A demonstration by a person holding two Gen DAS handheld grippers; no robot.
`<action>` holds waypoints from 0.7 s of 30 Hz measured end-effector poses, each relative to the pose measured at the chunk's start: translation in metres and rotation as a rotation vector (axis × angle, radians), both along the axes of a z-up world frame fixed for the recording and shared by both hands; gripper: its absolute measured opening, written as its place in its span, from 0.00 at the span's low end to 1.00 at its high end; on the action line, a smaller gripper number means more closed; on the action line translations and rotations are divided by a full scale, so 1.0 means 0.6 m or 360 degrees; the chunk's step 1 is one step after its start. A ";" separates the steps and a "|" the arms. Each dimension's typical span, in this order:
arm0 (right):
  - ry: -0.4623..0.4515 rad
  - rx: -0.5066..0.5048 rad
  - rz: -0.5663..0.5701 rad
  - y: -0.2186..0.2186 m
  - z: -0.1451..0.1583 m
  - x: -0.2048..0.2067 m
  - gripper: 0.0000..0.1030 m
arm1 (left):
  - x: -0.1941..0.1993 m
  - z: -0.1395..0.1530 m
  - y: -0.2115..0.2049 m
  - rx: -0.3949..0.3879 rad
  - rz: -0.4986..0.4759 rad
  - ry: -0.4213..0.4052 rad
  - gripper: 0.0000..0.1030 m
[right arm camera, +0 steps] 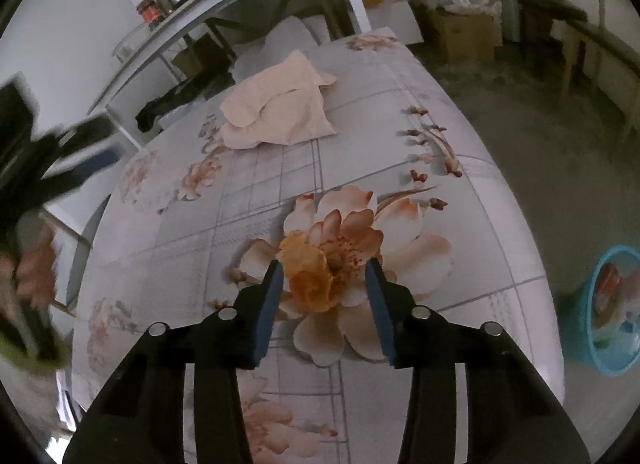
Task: Collect trash
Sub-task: 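Close the left tool on the crumpled beige paper and lift it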
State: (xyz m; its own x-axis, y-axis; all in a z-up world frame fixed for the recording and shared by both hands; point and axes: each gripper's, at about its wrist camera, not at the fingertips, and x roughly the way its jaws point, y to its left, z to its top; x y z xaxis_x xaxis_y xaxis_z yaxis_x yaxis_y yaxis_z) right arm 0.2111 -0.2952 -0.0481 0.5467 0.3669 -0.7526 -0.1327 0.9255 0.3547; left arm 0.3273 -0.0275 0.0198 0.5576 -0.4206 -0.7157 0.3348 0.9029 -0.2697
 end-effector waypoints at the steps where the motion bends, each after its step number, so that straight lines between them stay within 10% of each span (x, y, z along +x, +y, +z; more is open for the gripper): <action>1: -0.0011 -0.0016 0.0011 0.001 0.000 -0.004 0.38 | 0.014 -0.006 -0.013 0.0005 -0.0026 0.0014 0.84; 14: -0.0065 -0.0169 0.0156 0.032 0.002 -0.008 0.28 | 0.126 -0.098 -0.167 0.0498 -0.0285 -0.0082 0.84; 21: -0.0089 -0.0193 0.0166 0.038 0.001 -0.016 0.18 | 0.153 -0.140 -0.158 0.0479 -0.0243 0.0061 0.44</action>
State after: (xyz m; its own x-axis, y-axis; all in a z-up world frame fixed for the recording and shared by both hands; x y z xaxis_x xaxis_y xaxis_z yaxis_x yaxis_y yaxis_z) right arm 0.2017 -0.2727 -0.0477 0.5529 0.3322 -0.7642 -0.2470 0.9412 0.2305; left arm 0.4188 -0.1221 -0.0640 0.4746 -0.2638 -0.8398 0.4671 0.8841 -0.0138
